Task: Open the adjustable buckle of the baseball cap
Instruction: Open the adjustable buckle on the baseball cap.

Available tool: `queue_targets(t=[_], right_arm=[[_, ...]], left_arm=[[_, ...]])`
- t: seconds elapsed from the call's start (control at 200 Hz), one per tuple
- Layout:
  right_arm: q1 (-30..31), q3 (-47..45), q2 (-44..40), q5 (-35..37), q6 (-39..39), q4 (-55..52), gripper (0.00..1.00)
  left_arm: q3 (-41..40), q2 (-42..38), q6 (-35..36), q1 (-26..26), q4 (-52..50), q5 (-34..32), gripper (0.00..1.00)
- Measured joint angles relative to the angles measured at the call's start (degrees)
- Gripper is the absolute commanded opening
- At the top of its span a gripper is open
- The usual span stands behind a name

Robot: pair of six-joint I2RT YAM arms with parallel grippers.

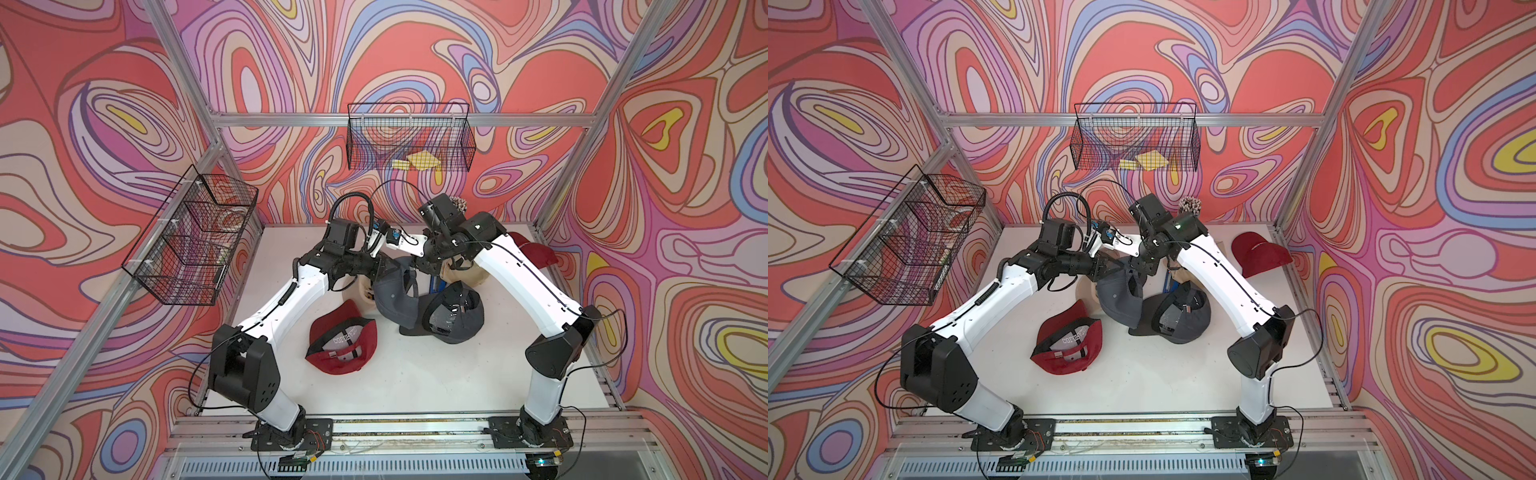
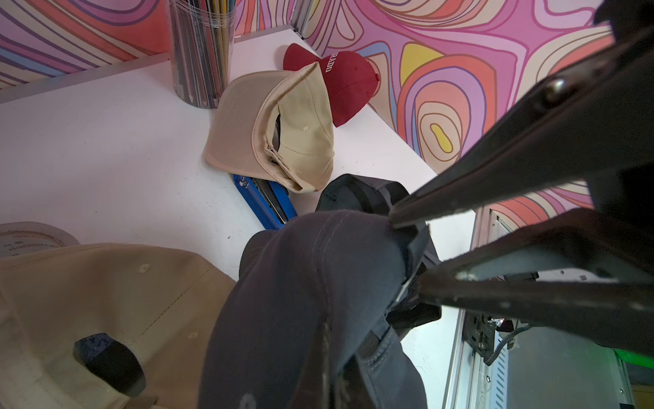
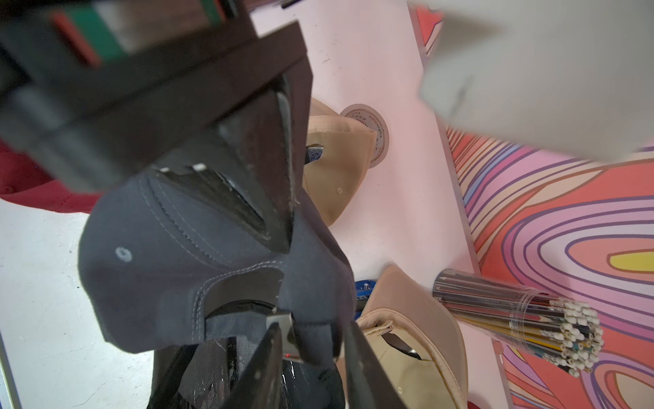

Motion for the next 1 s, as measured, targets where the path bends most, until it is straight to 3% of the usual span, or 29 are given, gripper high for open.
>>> queue_targets(t=[1.002], right_arm=[[3.5,-2.14,-1.2,3.45,0.48,0.7,0.31]], left_arm=[[0.13,0.48,-0.66,0.0,-0.44,-0.28,0.0]])
